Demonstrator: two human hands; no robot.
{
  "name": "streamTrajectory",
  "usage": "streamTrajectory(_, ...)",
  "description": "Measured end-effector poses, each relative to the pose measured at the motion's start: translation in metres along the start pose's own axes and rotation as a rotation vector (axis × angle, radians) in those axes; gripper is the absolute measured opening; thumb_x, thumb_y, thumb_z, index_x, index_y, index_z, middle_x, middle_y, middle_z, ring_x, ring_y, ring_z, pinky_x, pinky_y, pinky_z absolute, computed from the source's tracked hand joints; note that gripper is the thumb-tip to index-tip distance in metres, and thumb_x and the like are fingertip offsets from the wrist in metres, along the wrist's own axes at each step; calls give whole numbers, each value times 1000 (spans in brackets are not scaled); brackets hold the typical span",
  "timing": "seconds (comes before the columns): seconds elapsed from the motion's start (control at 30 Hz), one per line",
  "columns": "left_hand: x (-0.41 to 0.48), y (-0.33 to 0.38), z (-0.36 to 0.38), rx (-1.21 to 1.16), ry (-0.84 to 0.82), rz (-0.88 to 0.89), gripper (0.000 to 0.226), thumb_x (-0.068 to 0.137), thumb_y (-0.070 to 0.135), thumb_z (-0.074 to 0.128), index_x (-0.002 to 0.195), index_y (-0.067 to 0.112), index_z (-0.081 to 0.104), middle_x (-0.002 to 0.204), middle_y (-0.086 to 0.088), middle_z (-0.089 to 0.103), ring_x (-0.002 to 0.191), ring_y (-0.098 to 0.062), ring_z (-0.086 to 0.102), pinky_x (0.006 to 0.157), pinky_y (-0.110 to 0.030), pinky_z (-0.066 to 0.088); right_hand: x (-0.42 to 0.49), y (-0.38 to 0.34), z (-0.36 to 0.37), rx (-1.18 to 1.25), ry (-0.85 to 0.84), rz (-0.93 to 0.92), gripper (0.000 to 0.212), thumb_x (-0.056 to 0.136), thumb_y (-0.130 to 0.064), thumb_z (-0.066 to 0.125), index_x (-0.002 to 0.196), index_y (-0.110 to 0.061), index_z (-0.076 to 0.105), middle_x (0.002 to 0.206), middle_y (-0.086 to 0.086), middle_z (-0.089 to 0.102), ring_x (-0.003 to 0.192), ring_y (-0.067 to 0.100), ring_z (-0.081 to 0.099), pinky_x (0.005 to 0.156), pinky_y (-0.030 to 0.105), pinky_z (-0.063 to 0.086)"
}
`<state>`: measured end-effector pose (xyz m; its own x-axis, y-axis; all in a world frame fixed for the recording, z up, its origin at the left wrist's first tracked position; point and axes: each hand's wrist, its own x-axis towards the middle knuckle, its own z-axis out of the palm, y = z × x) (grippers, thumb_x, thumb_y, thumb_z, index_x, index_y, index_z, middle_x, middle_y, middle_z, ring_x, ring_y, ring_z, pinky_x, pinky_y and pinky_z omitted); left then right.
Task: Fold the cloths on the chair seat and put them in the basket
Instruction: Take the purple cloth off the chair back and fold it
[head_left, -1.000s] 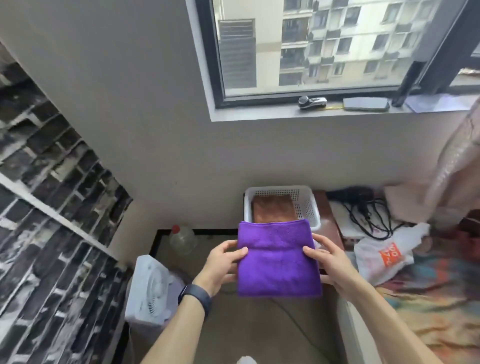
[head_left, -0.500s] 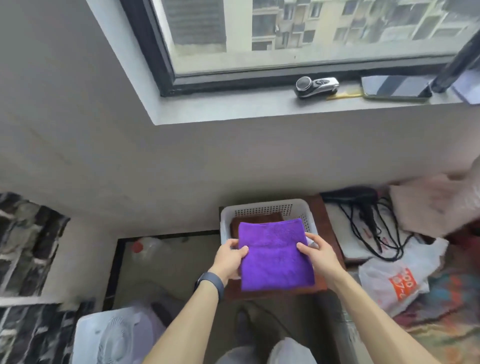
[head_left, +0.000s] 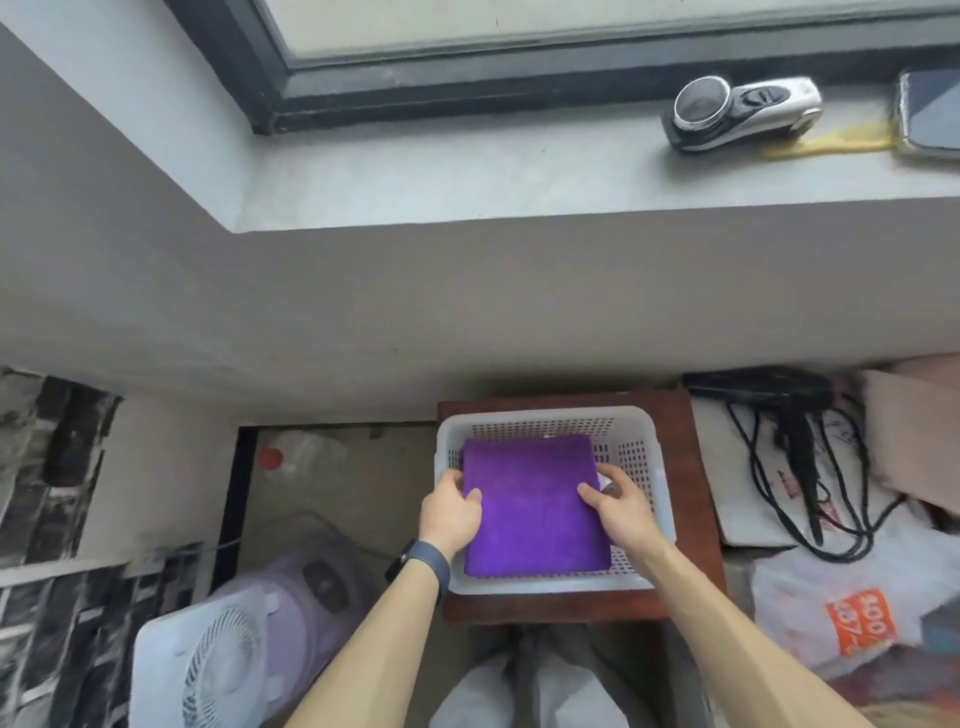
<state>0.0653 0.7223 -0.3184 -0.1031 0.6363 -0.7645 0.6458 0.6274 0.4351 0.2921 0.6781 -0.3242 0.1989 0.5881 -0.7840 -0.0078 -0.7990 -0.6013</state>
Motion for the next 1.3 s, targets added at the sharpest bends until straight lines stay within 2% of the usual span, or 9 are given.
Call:
streamTrajectory(0.13,-9,3,5,141,64,5,46,97,39,50,140,22,41,127,-6,64,111,-29,62,93,-41,53,5,2,3,-70,45,-44,40,101,-32,59,139,-26,50,112,1,65,94,18,68,72,32,61)
streamTrajectory(0.2,-21,5,13,353,242,64,54,95,41,51,144,23,37,130,-4,60,114,-28,59,88,-39,52,4,6,8,-165,121,-104,47,99,-37,60,143,-27,47,128,2,60,107,18,63,87,38,59)
streamTrajectory(0.27,-36,9,22,546,405,283,63,89,42,58,146,22,41,136,-5,56,116,-26,55,87,-40,50,0,13,14,-403,321,-274,54,95,-42,61,144,-25,45,145,3,48,129,22,50,106,44,48)
streamTrajectory(0.37,-30,5,38,649,391,538,69,89,44,54,152,23,36,156,-4,39,141,-25,39,111,-48,38,-5,22,31,-856,423,-618,59,95,-42,56,149,-21,42,159,6,34,147,25,30,119,46,28)
streamTrajectory(0.47,-8,-6,49,720,285,534,67,97,50,39,157,27,21,164,-1,24,151,-22,20,122,-51,17,12,36,47,-1055,278,-653,64,100,-48,39,158,-22,28,167,2,21,155,20,11,124,51,14)
streamTrajectory(0.6,16,-16,59,752,280,506,67,97,54,34,158,29,19,165,-1,21,152,-21,17,121,-52,4,38,45,50,-1106,222,-571,66,102,-53,32,160,-26,18,169,-1,12,156,16,0,124,55,10)
streamTrajectory(0.77,31,-17,66,762,296,484,69,95,56,38,156,28,21,164,-3,21,152,-23,15,120,-55,2,50,47,50,-1076,212,-586,67,99,-51,36,160,-26,22,169,0,14,156,18,2,123,58,14)
streamTrajectory(0.93,41,-19,71,798,319,480,69,93,56,38,154,26,26,162,-5,27,150,-24,21,118,-53,-16,59,54,54,-1049,225,-598,66,98,-47,42,157,-23,28,167,3,19,156,22,8,121,60,17)
streamTrajectory(1.3,35,-13,66,859,276,438,70,96,57,29,157,27,15,166,-3,15,154,-23,9,115,-52,-25,55,51,56,-1055,224,-581,64,101,-47,37,159,-23,23,168,3,14,156,21,5,122,53,16)
